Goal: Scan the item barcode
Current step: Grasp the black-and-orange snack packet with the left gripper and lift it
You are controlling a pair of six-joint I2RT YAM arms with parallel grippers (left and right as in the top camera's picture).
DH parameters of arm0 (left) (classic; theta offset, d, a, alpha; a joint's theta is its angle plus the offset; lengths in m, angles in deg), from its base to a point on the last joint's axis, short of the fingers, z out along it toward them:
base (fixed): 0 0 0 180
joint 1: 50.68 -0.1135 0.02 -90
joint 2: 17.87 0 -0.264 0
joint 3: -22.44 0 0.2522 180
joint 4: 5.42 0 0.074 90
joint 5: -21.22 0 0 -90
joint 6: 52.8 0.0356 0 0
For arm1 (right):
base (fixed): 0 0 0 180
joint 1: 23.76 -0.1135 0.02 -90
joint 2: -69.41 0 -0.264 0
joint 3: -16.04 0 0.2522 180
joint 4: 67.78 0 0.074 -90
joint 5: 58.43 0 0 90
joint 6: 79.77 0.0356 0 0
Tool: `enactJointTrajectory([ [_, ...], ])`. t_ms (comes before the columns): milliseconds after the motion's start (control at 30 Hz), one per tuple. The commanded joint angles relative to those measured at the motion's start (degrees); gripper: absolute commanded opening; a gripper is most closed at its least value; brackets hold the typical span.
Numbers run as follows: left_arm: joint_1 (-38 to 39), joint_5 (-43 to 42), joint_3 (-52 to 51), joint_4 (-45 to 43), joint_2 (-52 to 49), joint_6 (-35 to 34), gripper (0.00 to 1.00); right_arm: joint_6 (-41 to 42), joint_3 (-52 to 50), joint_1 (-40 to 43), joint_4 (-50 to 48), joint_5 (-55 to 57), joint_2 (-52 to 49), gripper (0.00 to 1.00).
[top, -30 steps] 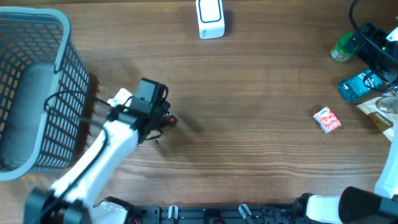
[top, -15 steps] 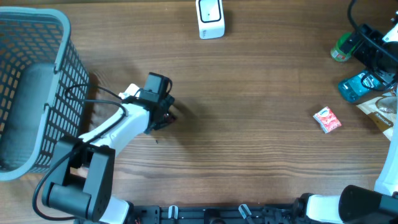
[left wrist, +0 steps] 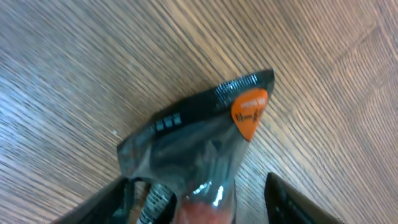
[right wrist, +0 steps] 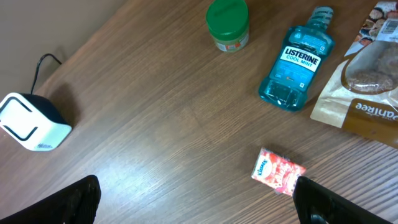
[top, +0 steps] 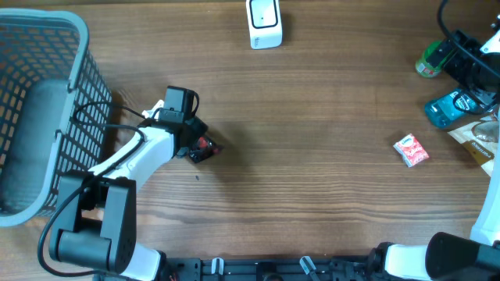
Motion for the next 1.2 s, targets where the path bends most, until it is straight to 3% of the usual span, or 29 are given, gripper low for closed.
enactJointTrajectory([
  [0,-0.26,-2.19,-0.44,-0.15,-0.81,0.61,0.38,0.85,0.0,0.02,0.22,-0.61,-0.57,1.0],
  [33,-0.26,-2.6,-0.44,-0.17,-0.81,0.61,0.28,0.85,0.0,0.02,0.33,-0.59,-0.57,1.0],
  [167,-0.28,-4.31,-0.42,-0.44,-0.81,0.44,0.05,0.83,0.0,0.02,0.33,-0.57,-0.57,1.0],
  [333,-0.28,-18.58,-0.42,-5.77,-0.61,0.46,0.04,0.83,0.0,0.02,0.33,-0.57,-0.57,1.0],
  [433,-1.62,-39.63,-0.42,-16.68,0.22,0.13,0.04,0.76,-0.04,0.02,0.09,-0.52,-0.61,1.0],
  [500,-3.48,-53.4,-0.42,-25.31,0.26,-6.56,0.04,0.68,-0.04,0.02,0.09,-0.31,-0.61,1.0],
  [533,-4.63,-57.99,-0.42,-28.72,0.26,-13.79,0.04,0.66,-0.04,0.02,0.09,-0.11,-0.61,1.0],
  [667,-8.87,-69.31,-0.42,-31.47,0.26,-40.76,0.04,0.72,-0.04,0.02,0.13,-0.13,-0.61,1.0],
  [867,-7.34,-77.75,-0.42,-30.77,0.26,-65.75,0.04,0.85,-0.07,0.02,0.22,-0.17,-0.63,1.0],
  [967,-7.04,-78.18,-0.37,-30.32,0.26,-68.65,0.04,0.85,-1.16,0.02,0.24,-0.15,-0.63,1.0],
  [1167,-9.05,-88.0,-0.37,-15.41,0.26,-68.65,0.04,0.96,-7.3,0.02,-2.93,-0.15,-0.72,1.0],
])
